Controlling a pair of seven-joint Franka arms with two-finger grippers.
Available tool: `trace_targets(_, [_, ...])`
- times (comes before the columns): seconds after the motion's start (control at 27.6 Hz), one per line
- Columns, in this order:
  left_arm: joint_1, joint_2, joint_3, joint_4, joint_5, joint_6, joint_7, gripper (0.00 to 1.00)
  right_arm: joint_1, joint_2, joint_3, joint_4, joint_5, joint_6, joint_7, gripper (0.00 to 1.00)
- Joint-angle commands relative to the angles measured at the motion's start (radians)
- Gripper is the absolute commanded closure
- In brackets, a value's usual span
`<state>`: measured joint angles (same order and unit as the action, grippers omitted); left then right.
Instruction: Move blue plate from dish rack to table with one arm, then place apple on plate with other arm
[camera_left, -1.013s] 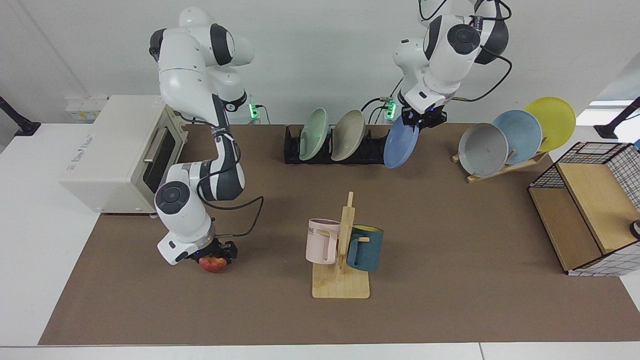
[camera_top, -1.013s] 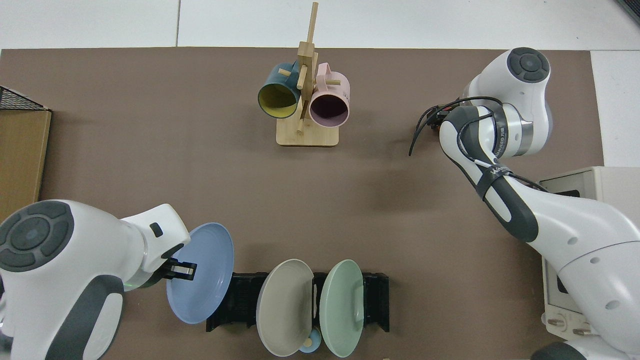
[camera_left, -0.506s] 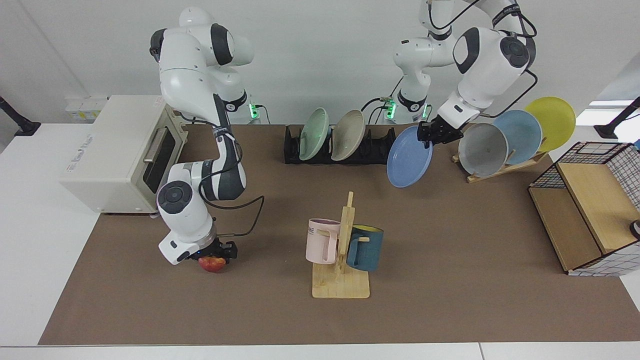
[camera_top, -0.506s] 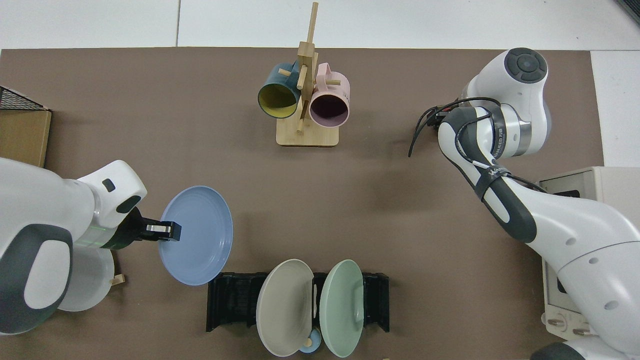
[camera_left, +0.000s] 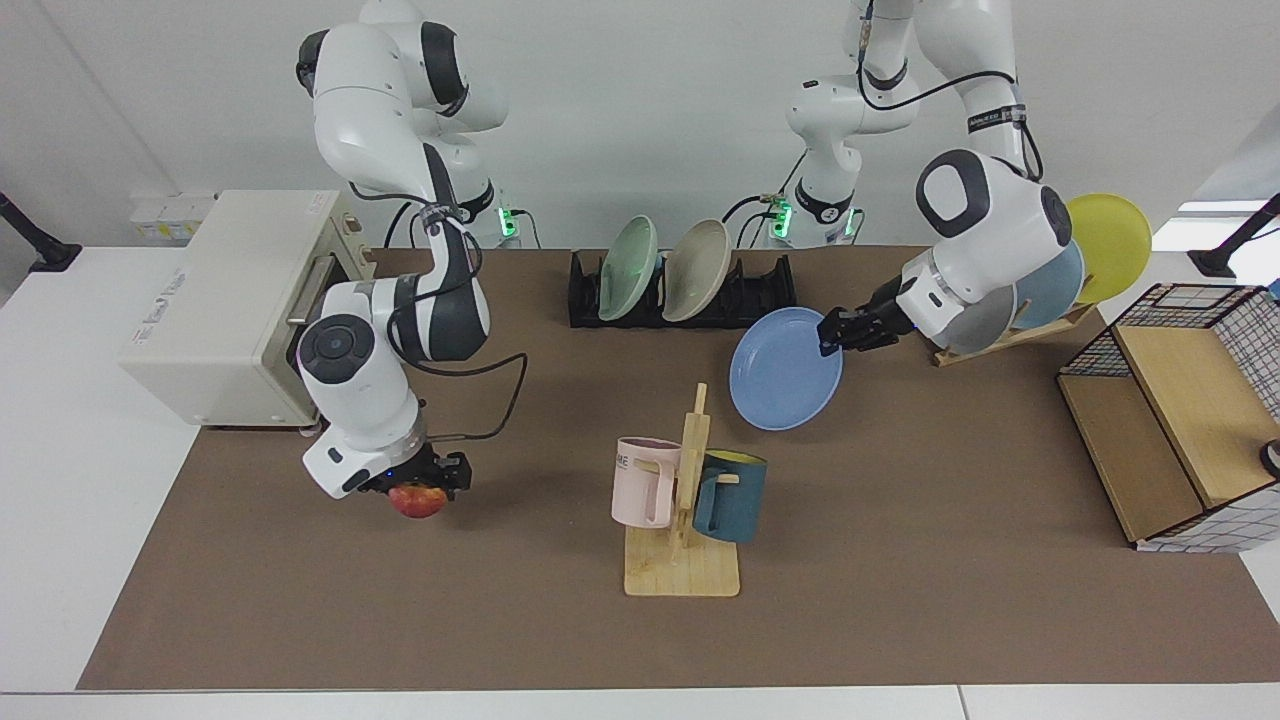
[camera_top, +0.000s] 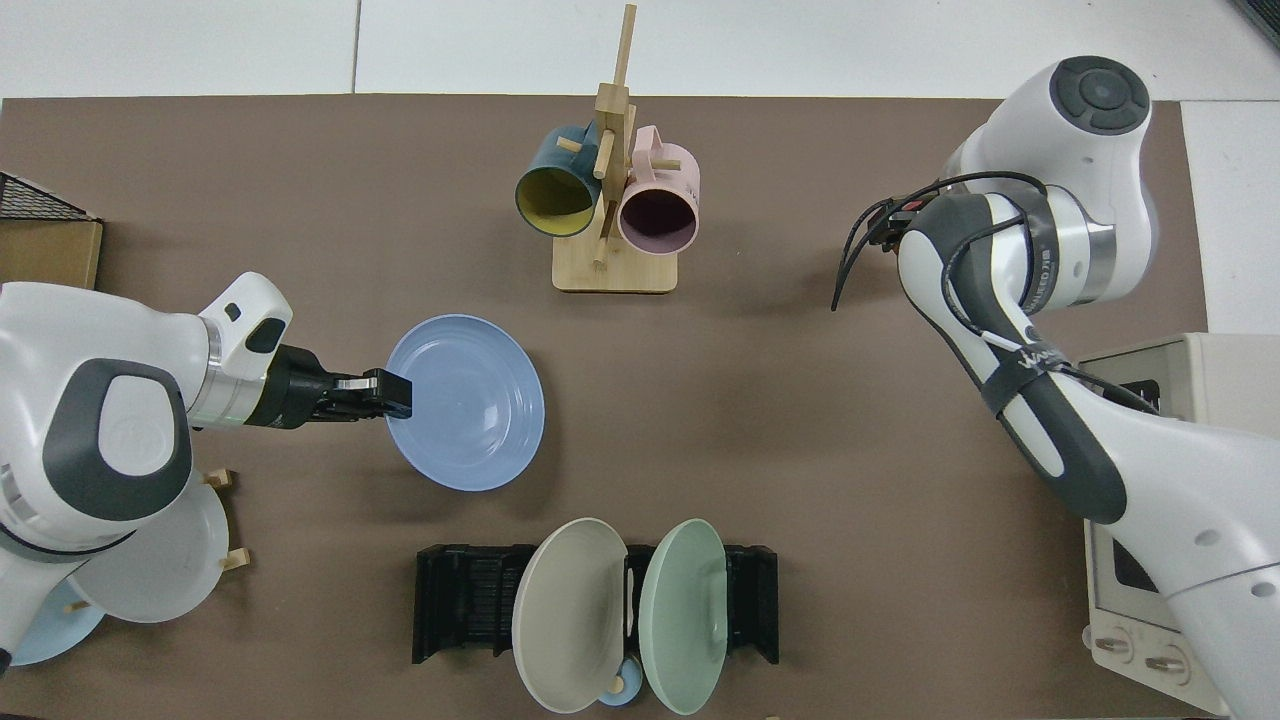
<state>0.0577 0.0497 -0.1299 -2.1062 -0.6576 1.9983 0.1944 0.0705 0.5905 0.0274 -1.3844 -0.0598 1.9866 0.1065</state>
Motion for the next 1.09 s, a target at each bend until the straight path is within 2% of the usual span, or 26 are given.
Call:
trace_targets(0.0, [0.028,0.047,-0.014,0.008,-0.099,0.004,0.080,1.00,-0.003,-0.078,0.008,-0.021,-0.012,-0.067,0.022,1.00])
trace_targets(0.11, [0.017,0.061,-0.034,0.003,-0.106,0.028,0.083,1.00,0.012,-0.115,0.008,-0.022,-0.011,-0.110,0.025,1.00])
trace_targets(0.29, [0.010,0.081,-0.112,0.002,-0.112,0.115,0.076,1.00,0.014,-0.172,0.008,-0.030,-0.008,-0.169,0.022,1.00])
trace_targets(0.47, [-0.010,0.079,-0.172,-0.015,-0.094,0.177,0.062,1.00,0.014,-0.253,0.008,-0.080,-0.005,-0.178,0.015,1.00])
trace_targets(0.61, [-0.018,0.078,-0.204,-0.031,-0.093,0.234,0.039,0.93,0.012,-0.319,0.009,-0.142,0.002,-0.180,0.012,1.00])
trace_targets(0.72, [-0.018,0.078,-0.209,-0.031,-0.093,0.240,0.007,0.67,0.012,-0.371,0.009,-0.194,0.003,-0.181,0.009,1.00])
trace_targets(0.8, [-0.019,0.079,-0.211,-0.029,-0.085,0.250,0.000,0.63,0.014,-0.403,0.009,-0.223,0.008,-0.184,0.013,1.00])
trace_targets(0.83, [-0.022,0.078,-0.211,-0.029,-0.082,0.255,0.000,0.58,0.014,-0.420,0.009,-0.241,0.008,-0.184,0.015,1.00])
trace_targets(0.98, [-0.024,0.082,-0.209,-0.021,-0.034,0.269,-0.042,0.27,0.017,-0.466,0.009,-0.281,0.011,-0.210,0.029,1.00])
trace_targets(1.05, [-0.029,0.084,-0.211,-0.021,0.031,0.278,-0.087,0.26,0.017,-0.474,0.009,-0.295,0.038,-0.213,0.044,1.00])
